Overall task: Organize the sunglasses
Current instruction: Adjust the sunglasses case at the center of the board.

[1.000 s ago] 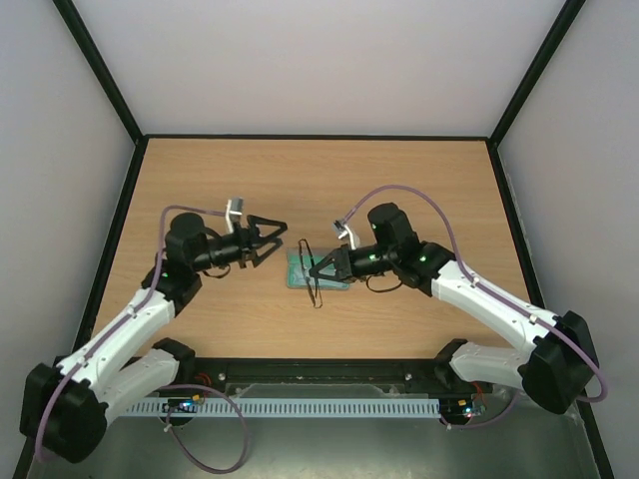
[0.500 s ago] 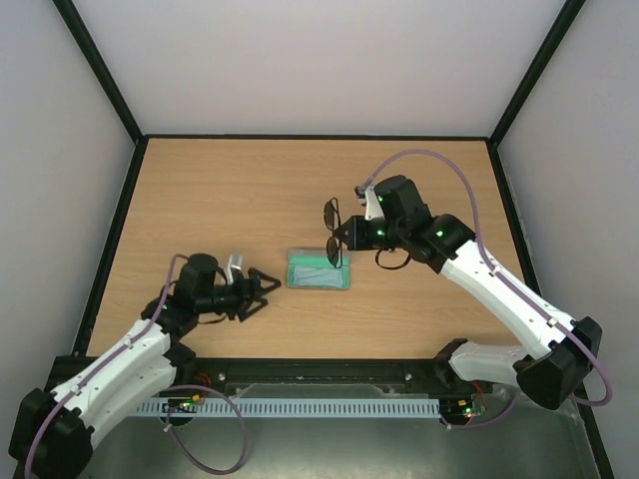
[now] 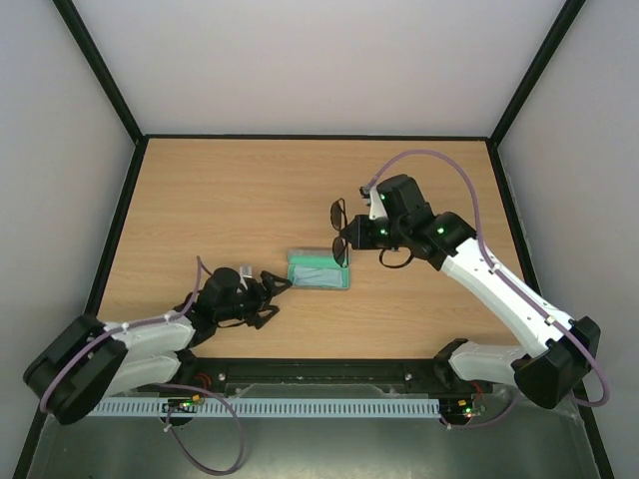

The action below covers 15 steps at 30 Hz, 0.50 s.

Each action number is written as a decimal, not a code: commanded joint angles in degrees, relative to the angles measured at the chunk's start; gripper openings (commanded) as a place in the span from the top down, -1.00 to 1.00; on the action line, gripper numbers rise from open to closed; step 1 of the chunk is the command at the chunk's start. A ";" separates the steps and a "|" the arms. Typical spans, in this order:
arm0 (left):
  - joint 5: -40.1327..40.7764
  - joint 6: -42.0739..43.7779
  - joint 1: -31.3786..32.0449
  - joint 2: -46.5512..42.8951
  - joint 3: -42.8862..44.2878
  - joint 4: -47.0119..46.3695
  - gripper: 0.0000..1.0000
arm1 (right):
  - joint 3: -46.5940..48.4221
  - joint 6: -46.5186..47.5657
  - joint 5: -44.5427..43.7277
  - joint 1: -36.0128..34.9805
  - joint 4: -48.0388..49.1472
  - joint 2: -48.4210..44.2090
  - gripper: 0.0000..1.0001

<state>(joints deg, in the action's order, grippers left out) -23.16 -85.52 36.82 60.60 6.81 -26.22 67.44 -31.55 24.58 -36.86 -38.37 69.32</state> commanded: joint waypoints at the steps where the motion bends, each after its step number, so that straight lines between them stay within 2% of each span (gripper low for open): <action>1: 6.65 -3.95 2.10 6.87 -0.14 -16.60 -0.98 | -0.07 1.18 -0.14 1.06 -1.45 -0.19 0.97; 6: 10.94 -6.22 2.73 14.72 0.04 -27.08 -0.98 | -0.48 1.64 0.39 1.95 -1.74 -0.32 0.97; 15: 14.17 -7.37 2.91 26.98 3.80 -36.92 -0.98 | -0.39 3.21 0.67 3.19 -3.25 -0.58 0.97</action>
<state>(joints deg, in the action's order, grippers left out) -11.77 -92.27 39.38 83.18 8.16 -55.46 67.22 -29.89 25.26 -34.22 -39.46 69.32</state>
